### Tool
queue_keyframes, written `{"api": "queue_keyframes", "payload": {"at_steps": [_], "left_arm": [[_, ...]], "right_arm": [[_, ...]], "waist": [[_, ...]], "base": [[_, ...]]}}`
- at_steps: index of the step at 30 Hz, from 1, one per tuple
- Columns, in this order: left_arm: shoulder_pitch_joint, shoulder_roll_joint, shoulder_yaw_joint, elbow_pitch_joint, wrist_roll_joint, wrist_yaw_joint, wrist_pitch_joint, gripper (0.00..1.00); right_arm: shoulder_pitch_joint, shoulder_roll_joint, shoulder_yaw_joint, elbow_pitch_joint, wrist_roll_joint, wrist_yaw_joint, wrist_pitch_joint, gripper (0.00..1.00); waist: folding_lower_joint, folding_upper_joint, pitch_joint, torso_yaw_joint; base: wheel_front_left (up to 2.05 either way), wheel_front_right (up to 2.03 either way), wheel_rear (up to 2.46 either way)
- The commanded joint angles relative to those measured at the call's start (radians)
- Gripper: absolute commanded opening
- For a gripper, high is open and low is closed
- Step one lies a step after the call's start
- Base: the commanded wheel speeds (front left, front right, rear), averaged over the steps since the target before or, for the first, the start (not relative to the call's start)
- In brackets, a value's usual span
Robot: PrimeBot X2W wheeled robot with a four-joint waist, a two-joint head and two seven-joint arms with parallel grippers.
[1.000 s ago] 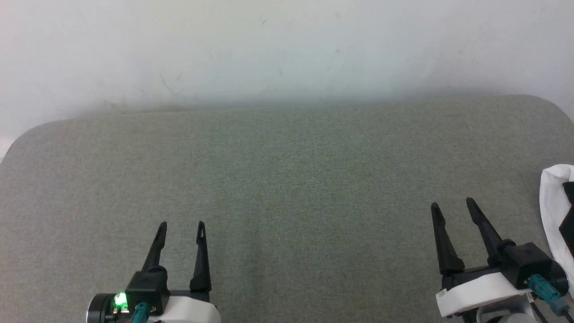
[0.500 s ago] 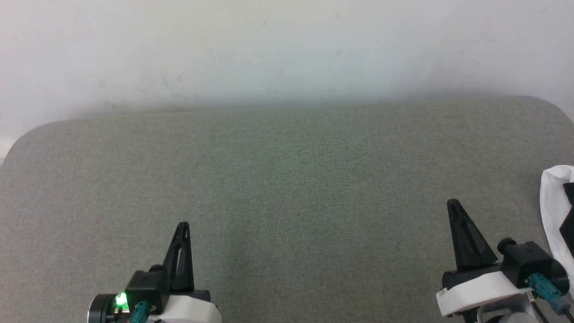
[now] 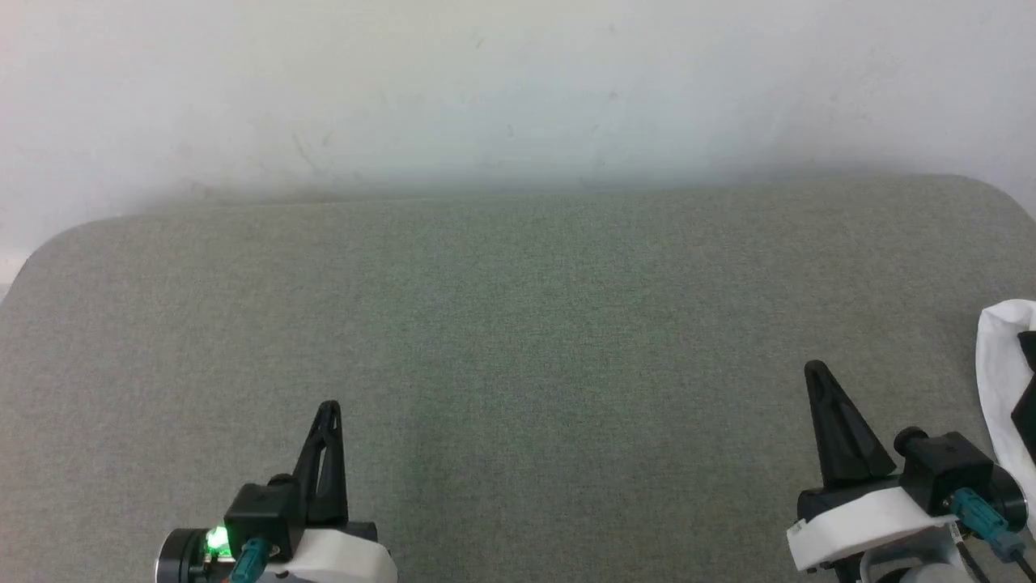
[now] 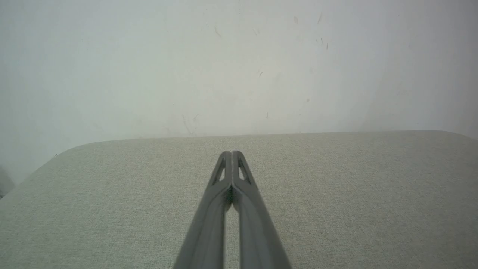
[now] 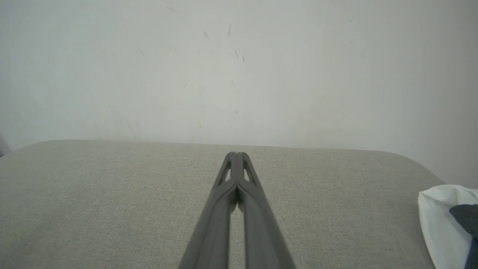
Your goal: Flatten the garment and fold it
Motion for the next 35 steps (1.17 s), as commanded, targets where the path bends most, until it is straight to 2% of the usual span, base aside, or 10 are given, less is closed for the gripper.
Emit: {"api": "queue_keyframes", "payload": {"at_steps": [1, 35], "left_arm": [[-0.011, -0.002, 0.007, -0.004, 0.006, -0.006, 0.006, 0.00], [-0.034, -0.006, 0.035, -0.013, 0.024, -0.033, 0.076, 0.00]], "right_arm": [[-0.005, 0.001, -0.001, -0.009, -0.010, 0.000, 0.007, 0.00], [-0.013, 0.002, -0.002, -0.031, -0.038, -0.001, 0.076, 0.00]], "waist": [[0.0000, -0.0001, 0.000, 0.000], [0.0000, -0.0001, -0.004, 0.007]], "base": [[0.00, 0.00, 0.00], [0.00, 0.00, 0.00]]}}
